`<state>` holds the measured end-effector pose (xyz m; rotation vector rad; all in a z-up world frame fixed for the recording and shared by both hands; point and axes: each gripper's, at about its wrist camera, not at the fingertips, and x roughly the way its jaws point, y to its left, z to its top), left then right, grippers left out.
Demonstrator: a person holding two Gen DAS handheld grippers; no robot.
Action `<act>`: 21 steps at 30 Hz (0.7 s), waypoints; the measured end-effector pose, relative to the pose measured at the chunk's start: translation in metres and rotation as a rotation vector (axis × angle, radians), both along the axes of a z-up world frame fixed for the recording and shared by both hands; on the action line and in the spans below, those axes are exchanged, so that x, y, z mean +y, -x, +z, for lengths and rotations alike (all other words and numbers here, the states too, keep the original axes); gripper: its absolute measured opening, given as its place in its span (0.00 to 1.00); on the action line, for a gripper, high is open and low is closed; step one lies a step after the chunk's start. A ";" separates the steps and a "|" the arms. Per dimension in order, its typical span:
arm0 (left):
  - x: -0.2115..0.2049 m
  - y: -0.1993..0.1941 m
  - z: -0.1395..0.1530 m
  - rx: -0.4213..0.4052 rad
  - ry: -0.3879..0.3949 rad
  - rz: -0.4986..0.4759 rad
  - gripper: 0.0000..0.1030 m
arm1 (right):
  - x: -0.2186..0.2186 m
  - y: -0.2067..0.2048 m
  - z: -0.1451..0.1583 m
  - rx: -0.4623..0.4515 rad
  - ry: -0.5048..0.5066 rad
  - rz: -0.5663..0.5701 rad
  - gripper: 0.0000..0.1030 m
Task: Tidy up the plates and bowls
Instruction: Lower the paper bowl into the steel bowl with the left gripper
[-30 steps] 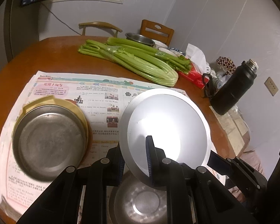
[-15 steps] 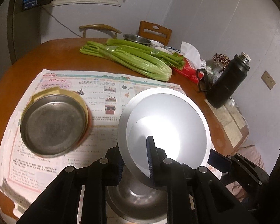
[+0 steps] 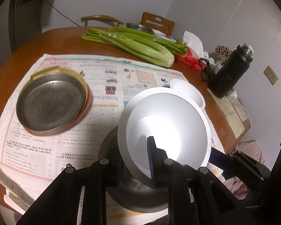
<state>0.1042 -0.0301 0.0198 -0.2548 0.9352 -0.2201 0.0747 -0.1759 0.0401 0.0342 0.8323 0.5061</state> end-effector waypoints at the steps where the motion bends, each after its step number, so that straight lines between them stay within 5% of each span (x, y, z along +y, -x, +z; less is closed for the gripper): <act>1: 0.000 0.000 -0.003 0.005 -0.003 0.000 0.21 | 0.000 0.000 -0.002 0.007 -0.001 0.002 0.46; 21: -0.005 -0.003 -0.037 0.082 -0.047 0.000 0.22 | 0.003 -0.005 -0.037 0.099 0.046 0.029 0.46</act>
